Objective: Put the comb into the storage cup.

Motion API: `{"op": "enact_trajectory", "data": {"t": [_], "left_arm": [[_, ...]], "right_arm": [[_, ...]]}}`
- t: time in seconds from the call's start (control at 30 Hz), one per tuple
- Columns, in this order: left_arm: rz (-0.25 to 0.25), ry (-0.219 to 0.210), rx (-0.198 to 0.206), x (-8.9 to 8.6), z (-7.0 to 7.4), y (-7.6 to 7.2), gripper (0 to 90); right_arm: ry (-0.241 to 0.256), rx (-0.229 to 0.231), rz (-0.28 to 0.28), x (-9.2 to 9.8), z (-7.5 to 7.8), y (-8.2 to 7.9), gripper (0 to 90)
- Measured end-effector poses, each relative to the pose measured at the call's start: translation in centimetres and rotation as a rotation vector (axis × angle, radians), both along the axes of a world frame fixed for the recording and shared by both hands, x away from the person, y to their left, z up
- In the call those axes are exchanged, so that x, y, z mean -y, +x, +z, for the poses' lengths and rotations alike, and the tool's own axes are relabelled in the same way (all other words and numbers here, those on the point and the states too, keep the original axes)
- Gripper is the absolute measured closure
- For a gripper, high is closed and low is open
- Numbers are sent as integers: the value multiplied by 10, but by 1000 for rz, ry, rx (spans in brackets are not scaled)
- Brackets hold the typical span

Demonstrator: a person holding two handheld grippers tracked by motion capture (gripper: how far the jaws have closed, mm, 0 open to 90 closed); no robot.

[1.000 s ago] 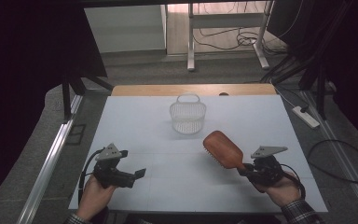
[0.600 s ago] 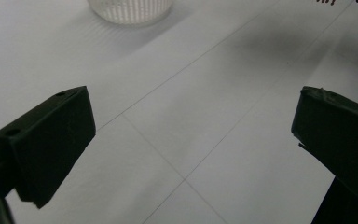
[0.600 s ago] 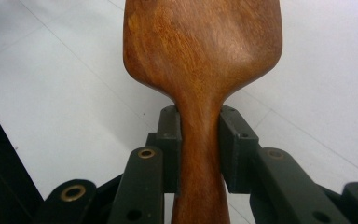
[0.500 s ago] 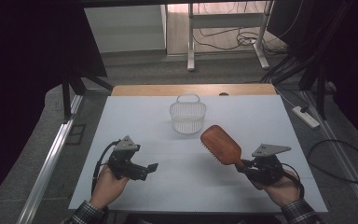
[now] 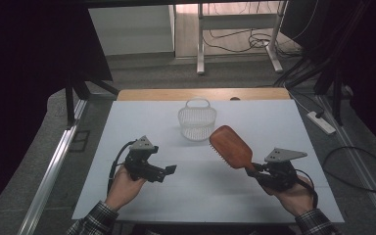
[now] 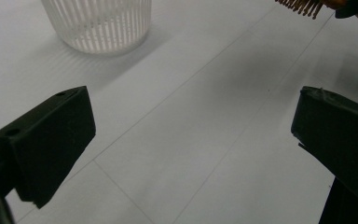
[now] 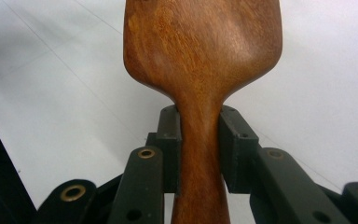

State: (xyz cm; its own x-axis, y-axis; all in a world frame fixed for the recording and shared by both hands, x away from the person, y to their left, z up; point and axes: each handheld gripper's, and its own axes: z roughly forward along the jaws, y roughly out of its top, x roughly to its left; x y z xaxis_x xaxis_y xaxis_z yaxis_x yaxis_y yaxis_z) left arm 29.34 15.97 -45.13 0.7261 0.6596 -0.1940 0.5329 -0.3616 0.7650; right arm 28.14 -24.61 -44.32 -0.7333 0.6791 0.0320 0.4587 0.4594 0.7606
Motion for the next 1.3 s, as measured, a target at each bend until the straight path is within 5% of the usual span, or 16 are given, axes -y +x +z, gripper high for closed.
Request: {"op": "enact_trajectory", "data": {"t": [0.47, 1.3], "left_arm": [[-6, -72, -8, 18, 8, 15, 0], [-68, -136, -22, 46, 13, 37, 0]], "right_arm": [[24, 33, 8, -10, 3, 0, 727], [49, 80, 32, -26, 3, 2, 726]]}}
